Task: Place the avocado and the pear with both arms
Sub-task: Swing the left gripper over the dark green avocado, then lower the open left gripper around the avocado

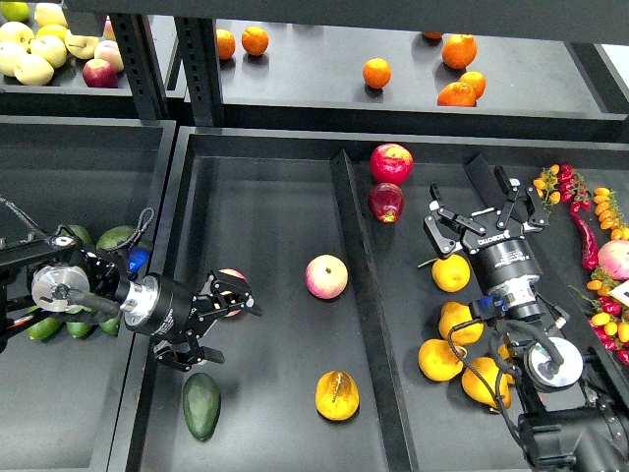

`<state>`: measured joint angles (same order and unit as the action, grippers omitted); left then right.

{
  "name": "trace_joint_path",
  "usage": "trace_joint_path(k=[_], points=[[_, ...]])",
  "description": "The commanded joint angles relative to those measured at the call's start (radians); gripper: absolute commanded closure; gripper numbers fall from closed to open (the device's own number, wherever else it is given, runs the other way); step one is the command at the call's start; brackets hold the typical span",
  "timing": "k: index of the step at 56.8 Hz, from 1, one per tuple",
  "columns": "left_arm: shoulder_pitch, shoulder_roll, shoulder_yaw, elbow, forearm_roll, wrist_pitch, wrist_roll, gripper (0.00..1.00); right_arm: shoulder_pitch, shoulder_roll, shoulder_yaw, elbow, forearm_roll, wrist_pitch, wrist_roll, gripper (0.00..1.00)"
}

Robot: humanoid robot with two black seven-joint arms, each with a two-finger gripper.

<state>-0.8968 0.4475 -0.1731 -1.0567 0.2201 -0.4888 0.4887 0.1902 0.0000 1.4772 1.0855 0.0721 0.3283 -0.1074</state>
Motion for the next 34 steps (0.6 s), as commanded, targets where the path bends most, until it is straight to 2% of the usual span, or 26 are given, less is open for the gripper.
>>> trace_joint_path(k=[1, 8, 20, 34], points=[[0.001, -0.033, 0.033, 0.026, 0.001, 0.0, 0.0, 0.0, 0.0, 0.0, 0.002, -0.004, 0.0, 0.003, 0.0, 0.0], [0.002, -0.053, 0.066, 0.041, 0.033, 0.0, 0.0, 0.0, -0.002, 0.0, 0.003, -0.004, 0.0, 0.003, 0.0, 0.0], [0.004, -0.066, 0.118, 0.077, 0.255, 0.0, 0.0, 0.02, -0.011, 0.0, 0.003, -0.006, 0.0, 0.005, 0.0, 0.0], [-0.002, -0.073, 0.156, 0.077, 0.278, 0.0, 0.0, 0.03, -0.02, 0.0, 0.008, -0.01, 0.003, 0.006, 0.0, 0.0]])
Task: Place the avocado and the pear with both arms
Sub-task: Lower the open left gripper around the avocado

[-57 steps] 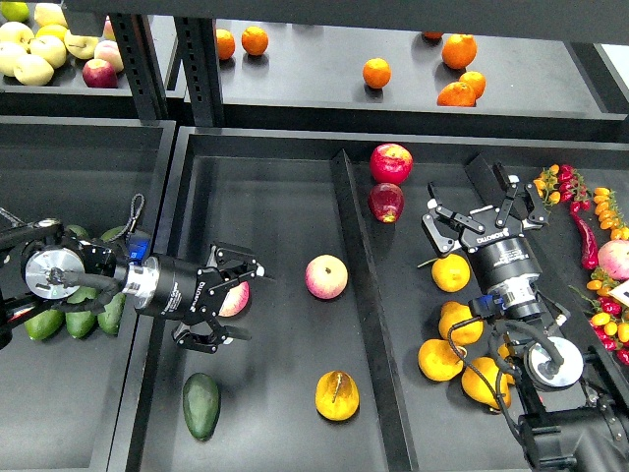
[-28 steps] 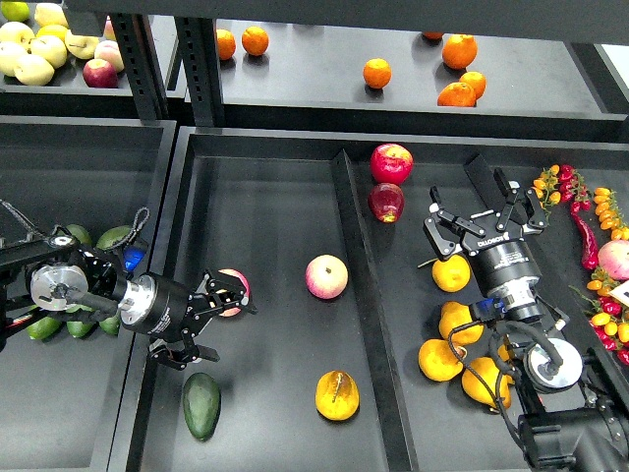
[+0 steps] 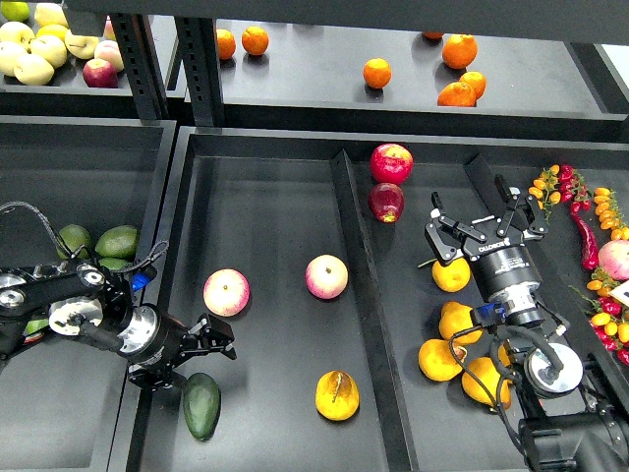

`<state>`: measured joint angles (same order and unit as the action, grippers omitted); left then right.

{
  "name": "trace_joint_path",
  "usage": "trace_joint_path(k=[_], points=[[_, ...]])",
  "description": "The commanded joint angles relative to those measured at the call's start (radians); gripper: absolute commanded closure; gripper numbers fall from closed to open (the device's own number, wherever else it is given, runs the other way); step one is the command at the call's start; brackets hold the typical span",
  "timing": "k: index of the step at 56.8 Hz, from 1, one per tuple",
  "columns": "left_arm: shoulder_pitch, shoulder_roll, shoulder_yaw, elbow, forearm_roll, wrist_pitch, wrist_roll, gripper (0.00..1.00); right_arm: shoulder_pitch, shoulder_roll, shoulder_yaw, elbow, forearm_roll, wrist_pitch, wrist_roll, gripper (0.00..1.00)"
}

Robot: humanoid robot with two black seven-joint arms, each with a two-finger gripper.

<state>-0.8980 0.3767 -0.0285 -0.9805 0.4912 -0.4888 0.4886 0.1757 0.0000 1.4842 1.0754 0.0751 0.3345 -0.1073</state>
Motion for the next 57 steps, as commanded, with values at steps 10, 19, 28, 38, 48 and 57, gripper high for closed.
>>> trace_joint_path(k=[10, 19, 28, 38, 48, 57], points=[[0.001, -0.027, 0.032, 0.008, 0.02, 0.0, 0.0, 0.03, -0.005, 0.0, 0.001, -0.006, 0.0, 0.0, 0.0, 0.0], [-0.001, -0.061, 0.035, 0.042, 0.029, 0.0, 0.0, 0.03, -0.007, 0.0, 0.001, -0.008, 0.0, 0.0, 0.0, 0.0], [0.001, -0.079, 0.035, 0.059, 0.07, 0.0, 0.0, 0.04, -0.007, 0.0, 0.001, -0.008, 0.002, 0.0, 0.0, 0.0], [0.001, -0.07, 0.045, 0.059, 0.095, 0.0, 0.0, 0.04, -0.018, 0.0, 0.001, -0.008, 0.003, 0.001, 0.0, 0.0], [-0.002, -0.067, 0.047, 0.055, 0.095, 0.0, 0.0, 0.04, -0.03, 0.0, 0.001, -0.006, 0.009, 0.003, 0.0, 0.0], [-0.004, -0.067, 0.047, 0.054, 0.093, 0.0, 0.0, 0.05, -0.032, 0.0, 0.001, -0.006, 0.009, 0.009, 0.0, 0.0]])
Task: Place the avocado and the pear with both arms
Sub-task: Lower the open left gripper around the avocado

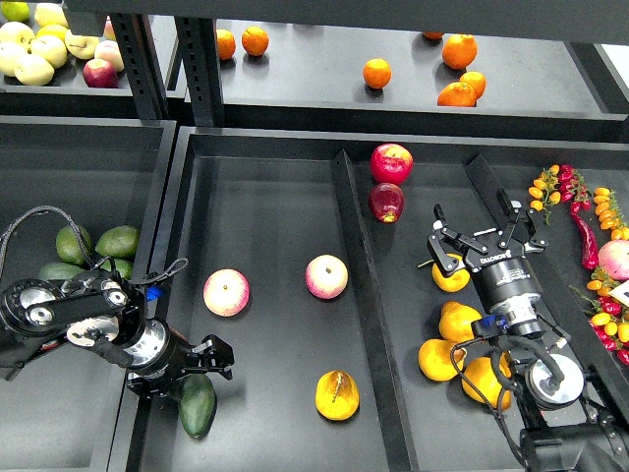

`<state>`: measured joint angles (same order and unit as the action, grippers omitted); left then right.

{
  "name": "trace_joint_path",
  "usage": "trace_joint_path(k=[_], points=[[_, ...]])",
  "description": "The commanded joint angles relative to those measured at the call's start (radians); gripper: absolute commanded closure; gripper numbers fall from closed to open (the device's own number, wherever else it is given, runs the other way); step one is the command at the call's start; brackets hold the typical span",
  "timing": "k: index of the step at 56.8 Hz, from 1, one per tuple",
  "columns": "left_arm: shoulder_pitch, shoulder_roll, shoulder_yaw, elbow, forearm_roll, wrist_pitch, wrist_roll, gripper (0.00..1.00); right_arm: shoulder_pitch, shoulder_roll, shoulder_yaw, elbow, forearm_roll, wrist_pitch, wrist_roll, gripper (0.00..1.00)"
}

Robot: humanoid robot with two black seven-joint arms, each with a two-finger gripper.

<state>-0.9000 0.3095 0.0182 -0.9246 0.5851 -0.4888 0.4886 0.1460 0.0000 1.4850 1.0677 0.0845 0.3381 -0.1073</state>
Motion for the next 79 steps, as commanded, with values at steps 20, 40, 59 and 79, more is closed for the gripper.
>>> trace_joint_path(k=[20, 40, 59, 79], points=[[-0.045, 0.007, 0.003, -0.02, -0.008, 0.0, 0.0, 0.05, -0.005, 0.0, 0.0, 0.003, 0.001, 0.007, 0.0, 0.0], [-0.045, 0.016, 0.045, -0.028, -0.008, 0.0, 0.0, 0.05, -0.005, 0.0, 0.0, 0.003, 0.008, 0.009, 0.0, 0.0], [-0.036, 0.013, 0.046, -0.013, -0.005, 0.0, 0.0, 0.05, -0.005, 0.0, 0.001, 0.003, 0.008, 0.009, 0.0, 0.0], [-0.026, 0.01, 0.066, -0.003, -0.002, 0.0, 0.0, 0.05, -0.006, 0.0, 0.001, 0.003, 0.008, 0.013, 0.0, 0.0]])
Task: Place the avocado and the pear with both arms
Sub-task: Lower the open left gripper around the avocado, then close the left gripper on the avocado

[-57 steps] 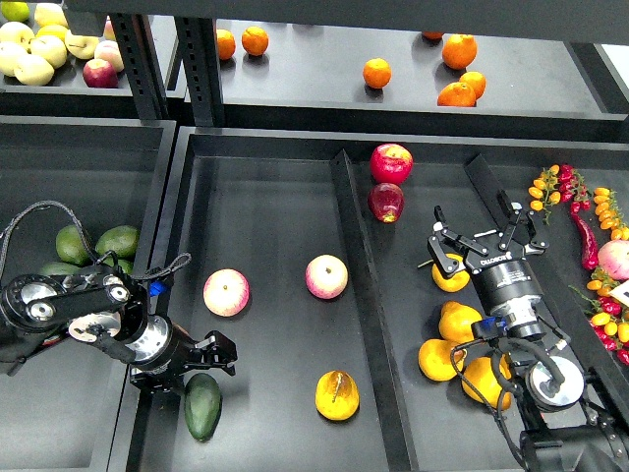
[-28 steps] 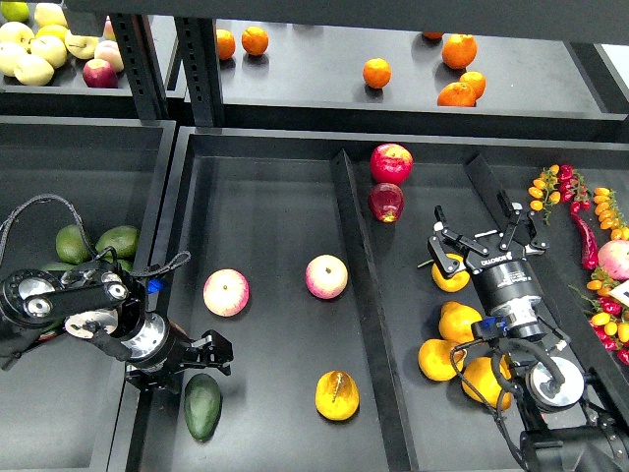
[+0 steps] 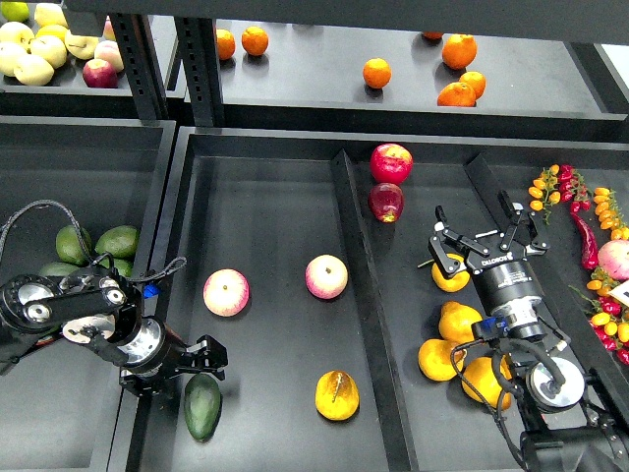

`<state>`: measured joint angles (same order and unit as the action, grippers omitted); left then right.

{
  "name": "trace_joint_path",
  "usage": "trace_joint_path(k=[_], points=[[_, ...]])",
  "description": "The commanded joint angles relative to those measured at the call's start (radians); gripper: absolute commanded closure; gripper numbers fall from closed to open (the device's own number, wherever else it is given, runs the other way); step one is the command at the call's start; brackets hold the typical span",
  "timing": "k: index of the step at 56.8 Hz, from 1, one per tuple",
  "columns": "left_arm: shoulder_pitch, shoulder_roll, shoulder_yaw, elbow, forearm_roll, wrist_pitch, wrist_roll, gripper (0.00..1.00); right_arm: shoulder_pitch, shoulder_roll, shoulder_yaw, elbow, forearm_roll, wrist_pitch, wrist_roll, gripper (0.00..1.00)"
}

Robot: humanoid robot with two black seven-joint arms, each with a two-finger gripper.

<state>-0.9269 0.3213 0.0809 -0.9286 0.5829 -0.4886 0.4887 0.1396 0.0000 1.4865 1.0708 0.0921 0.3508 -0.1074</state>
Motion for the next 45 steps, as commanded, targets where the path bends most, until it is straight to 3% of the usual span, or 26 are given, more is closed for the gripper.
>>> trace_joint_path(k=[1, 45], points=[[0.0, -0.002, 0.004, 0.001, 0.0, 0.0, 0.0, 0.05, 0.0, 0.0, 0.0, 0.0, 0.0, 0.0, 0.0, 0.0], [0.013, -0.033, -0.004, 0.043, -0.005, 0.0, 0.0, 0.05, 0.002, 0.0, 0.0, 0.005, 0.006, 0.0, 0.0, 0.0]])
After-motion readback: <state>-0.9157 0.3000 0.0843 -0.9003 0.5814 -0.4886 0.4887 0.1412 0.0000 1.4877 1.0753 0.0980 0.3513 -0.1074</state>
